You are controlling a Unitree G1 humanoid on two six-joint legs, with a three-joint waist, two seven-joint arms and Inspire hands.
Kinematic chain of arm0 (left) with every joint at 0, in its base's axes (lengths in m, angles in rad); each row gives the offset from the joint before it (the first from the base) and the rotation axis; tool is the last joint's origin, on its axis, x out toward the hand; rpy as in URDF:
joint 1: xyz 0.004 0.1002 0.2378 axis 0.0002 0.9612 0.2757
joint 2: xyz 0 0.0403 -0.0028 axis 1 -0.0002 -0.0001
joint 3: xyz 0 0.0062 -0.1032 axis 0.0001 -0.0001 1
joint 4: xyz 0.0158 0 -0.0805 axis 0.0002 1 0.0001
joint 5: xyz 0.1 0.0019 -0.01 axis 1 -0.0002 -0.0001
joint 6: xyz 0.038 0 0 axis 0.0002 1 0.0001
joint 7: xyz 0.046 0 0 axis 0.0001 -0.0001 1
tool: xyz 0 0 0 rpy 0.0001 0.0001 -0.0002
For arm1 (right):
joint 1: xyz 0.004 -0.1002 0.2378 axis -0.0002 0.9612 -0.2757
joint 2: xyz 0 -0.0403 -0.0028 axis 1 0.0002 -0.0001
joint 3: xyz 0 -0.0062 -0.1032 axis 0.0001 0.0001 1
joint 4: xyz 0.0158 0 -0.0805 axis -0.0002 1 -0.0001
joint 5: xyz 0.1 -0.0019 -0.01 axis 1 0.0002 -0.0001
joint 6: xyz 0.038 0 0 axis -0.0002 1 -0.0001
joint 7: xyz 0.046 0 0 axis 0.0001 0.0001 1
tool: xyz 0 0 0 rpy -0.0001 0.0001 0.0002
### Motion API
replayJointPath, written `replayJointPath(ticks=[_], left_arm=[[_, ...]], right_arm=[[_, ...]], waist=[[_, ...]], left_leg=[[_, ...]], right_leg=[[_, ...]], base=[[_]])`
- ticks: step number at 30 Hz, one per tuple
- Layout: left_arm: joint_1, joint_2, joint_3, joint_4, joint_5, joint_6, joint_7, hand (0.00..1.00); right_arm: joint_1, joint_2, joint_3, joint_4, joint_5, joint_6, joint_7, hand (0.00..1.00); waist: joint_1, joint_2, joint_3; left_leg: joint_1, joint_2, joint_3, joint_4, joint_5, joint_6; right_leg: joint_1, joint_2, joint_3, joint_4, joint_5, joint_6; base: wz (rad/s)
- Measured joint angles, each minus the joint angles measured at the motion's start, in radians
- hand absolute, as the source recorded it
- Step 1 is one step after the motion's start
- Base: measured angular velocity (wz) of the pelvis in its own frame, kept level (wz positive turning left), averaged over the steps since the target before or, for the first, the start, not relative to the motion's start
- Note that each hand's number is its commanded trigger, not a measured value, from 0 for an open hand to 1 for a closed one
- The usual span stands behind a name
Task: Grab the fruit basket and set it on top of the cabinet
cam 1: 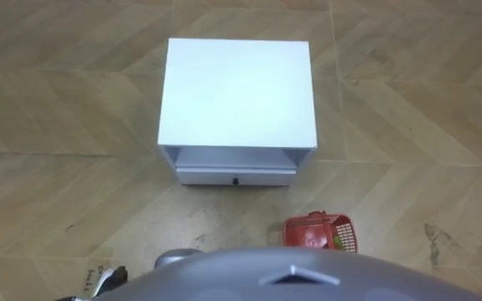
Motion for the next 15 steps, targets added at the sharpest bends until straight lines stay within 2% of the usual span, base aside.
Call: replayJointPath(ticks=[6,10,13,15], left_arm=[[0.002,0.002,-0.001,0.0,0.0,0.0,0.0,0.0],[0.001,0.004,0.009,0.003,0.002,0.0,-0.003,0.0],[-0.015,0.007,0.021,0.007,-0.001,0.0,-0.009,0.0],[-0.021,0.007,0.039,0.011,0.0,-0.002,-0.02,0.0]], right_arm=[[0.012,0.001,0.0,0.006,0.014,0.002,-0.001,0.0],[0.02,0.002,-0.023,0.005,0.048,0.001,-0.002,0.0],[0.011,-0.003,-0.062,-0.001,0.069,0.0,-0.007,0.0],[-0.007,-0.013,-0.102,-0.005,0.078,-0.011,-0.022,0.0]], waist=[[-0.002,0.01,0.0],[-0.004,0.009,0.0003],[-0.011,0.006,0.0007],[-0.027,0.006,0.0029]], left_leg=[[-0.006,-0.001,0.001,0.001,0.0,0.0],[-0.021,-0.004,0.002,0.012,-0.001,0.002],[-0.072,-0.012,0.003,0.067,-0.009,0.01],[-0.131,-0.026,0.026,0.14,-0.023,0.038]], right_leg=[[-0.007,-0.001,0.003,0.003,0.0,0.0],[-0.018,-0.005,0.004,0.012,-0.002,0.002],[-0.067,-0.02,0.001,0.058,-0.007,0.003],[-0.098,-0.038,0.021,0.094,-0.006,0.007]], base=[[0.0],[0.0],[0.0],[-0.04]])
